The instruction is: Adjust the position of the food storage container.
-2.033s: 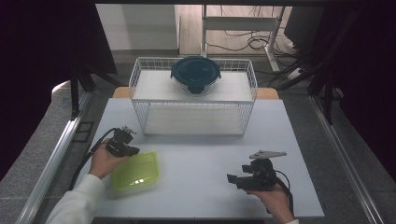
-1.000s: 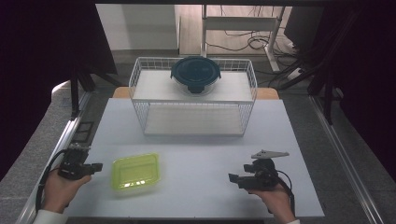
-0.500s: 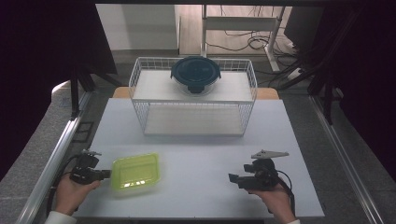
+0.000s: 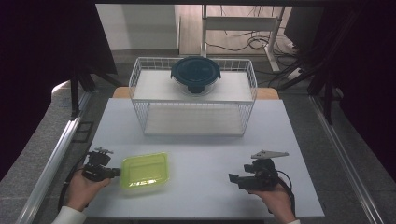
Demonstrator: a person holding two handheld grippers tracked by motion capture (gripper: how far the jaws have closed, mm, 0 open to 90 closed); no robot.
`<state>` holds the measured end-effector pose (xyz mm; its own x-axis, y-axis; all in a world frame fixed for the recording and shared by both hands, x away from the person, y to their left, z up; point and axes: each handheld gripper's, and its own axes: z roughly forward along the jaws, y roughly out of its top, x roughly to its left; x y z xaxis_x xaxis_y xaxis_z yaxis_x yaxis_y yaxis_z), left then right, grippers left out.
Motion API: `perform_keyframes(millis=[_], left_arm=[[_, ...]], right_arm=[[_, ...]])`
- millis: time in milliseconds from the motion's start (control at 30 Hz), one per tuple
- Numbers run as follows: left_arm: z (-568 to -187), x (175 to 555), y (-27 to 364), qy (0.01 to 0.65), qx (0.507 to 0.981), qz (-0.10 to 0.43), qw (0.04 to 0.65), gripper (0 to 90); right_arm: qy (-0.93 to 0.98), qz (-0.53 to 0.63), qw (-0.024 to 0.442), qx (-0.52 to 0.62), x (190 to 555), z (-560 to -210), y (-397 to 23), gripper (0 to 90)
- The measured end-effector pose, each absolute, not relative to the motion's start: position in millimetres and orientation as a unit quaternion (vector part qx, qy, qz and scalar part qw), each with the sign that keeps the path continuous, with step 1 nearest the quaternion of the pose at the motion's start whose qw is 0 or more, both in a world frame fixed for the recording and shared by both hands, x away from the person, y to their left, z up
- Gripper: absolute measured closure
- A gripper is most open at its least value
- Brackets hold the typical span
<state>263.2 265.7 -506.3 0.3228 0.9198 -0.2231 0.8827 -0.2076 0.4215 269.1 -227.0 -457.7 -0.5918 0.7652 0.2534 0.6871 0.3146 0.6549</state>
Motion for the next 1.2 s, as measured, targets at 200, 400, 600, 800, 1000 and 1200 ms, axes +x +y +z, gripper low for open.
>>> perform_keyframes(millis=[200, 400, 600, 800, 1000, 1200], left_arm=[[-503, 270, 239, 0.560, 0.790, 0.030, 0.249, 90.0], [-502, 272, 217, 0.543, 0.799, 0.019, 0.258, 90.0], [-501, 277, 203, 0.534, 0.802, 0.010, 0.268, 90.0], [-500, 282, 190, 0.521, 0.810, 0.004, 0.269, 90.0], [-502, 287, 173, 0.513, 0.815, -0.002, 0.269, 90.0], [-502, 288, 164, 0.508, 0.817, -0.005, 0.272, 90.0]], right_arm=[[0.808, 0.376, 0.052, 0.450, 269, -457, -228, 22.9], [0.807, 0.378, 0.051, 0.451, 269, -457, -229, 22.8], [0.808, 0.376, 0.052, 0.450, 269, -457, -229, 22.9], [0.809, 0.376, 0.052, 0.450, 269, -457, -229, 22.9], [0.809, 0.376, 0.053, 0.450, 269, -457, -229, 22.9], [0.809, 0.374, 0.055, 0.450, 269, -457, -229, 22.8]])
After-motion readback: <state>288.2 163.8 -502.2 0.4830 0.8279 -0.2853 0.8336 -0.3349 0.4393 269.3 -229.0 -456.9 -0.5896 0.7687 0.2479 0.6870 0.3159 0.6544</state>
